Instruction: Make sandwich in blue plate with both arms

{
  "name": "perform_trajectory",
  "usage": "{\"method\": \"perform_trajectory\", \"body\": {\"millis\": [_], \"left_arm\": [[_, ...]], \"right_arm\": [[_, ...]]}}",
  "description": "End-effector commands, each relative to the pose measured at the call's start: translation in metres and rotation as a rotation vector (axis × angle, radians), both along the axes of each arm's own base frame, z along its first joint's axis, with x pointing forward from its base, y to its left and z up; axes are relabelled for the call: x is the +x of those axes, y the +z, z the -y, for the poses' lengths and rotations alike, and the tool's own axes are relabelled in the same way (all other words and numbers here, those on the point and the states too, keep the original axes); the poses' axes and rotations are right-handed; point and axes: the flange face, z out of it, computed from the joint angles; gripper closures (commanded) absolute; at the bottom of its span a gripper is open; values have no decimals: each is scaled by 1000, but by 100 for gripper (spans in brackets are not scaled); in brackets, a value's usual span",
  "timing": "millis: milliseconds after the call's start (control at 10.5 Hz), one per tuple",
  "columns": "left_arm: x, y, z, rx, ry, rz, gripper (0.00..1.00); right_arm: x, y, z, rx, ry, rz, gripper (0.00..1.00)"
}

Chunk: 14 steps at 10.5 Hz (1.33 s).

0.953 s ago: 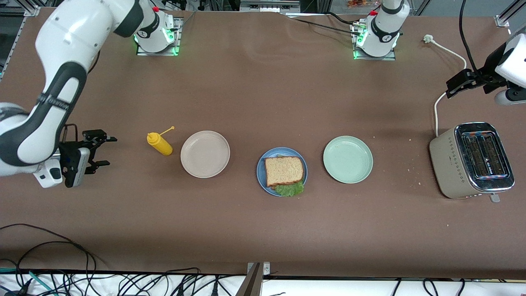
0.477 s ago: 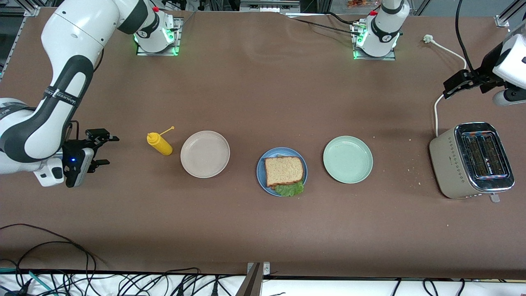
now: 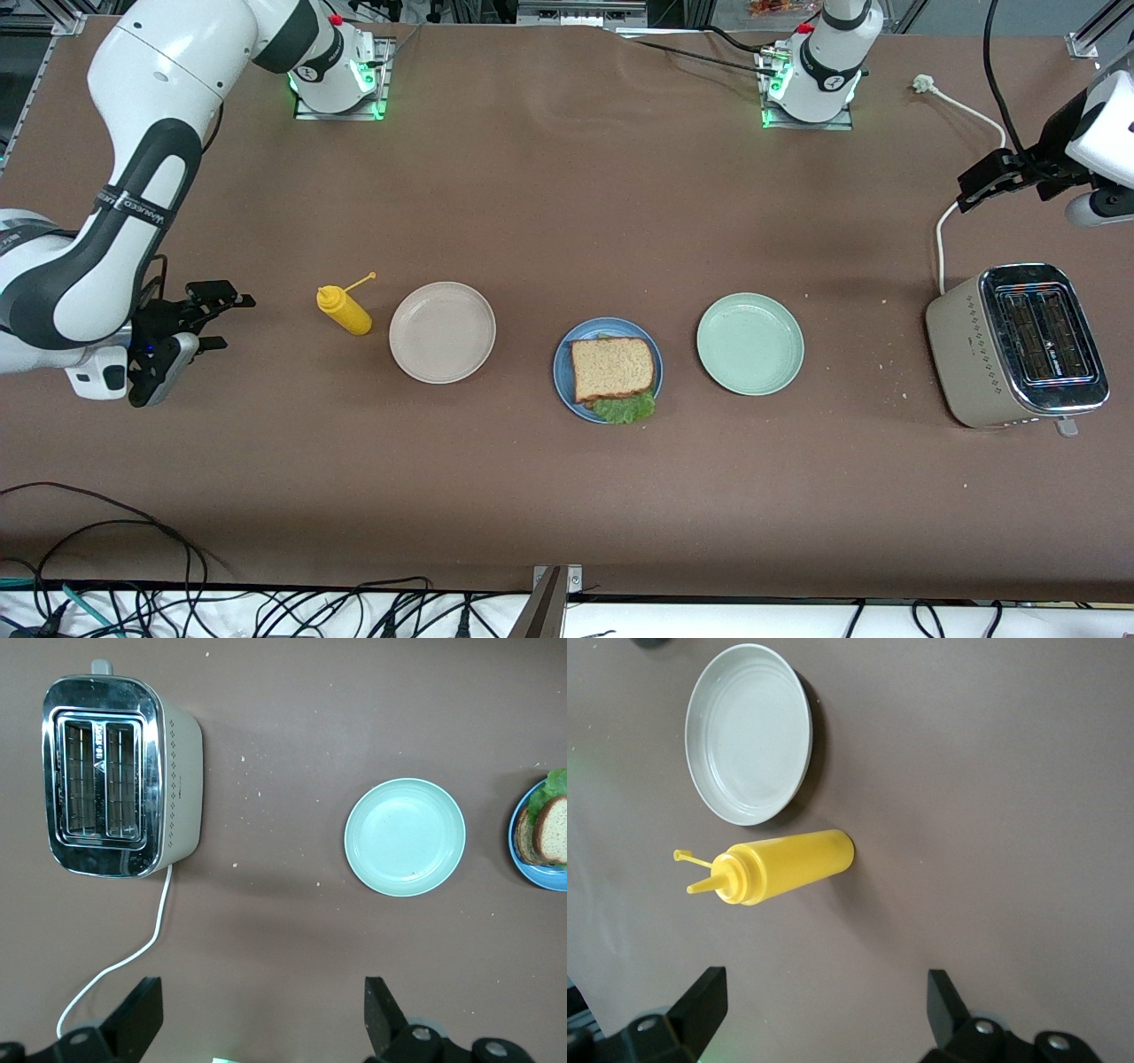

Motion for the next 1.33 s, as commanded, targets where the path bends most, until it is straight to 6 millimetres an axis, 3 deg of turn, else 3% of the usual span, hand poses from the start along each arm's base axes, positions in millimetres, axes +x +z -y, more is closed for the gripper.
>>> {"method": "perform_trajectory", "body": {"millis": [0,95,477,763,858,1049,1240], "left_arm": [[2,10,-3,-3,9,7,0],[2,11,-5,-1,7,9,0],[3,24,-10,-3,16,38,0],[2,36,-16,-3,27,61,0],[2,39,-20,-3,35,67,0],[2,37,-18,-3,36,64,0],[2,37,-16,-3,37,63,0]], "right_arm": [[-1,21,-9,-75,-101,-63,0],[-1,25,-13,-93,-131,-90,0],[-6,58,-89,-354,-282,-206,0],[-19,92,-128,-544,-281,-103,0],[-24,100,-124,-579,-333,-94,0],[-41,118,-98,-550,-387,-37,0],[-71,135,-53,-478,-462,21,0]]}}
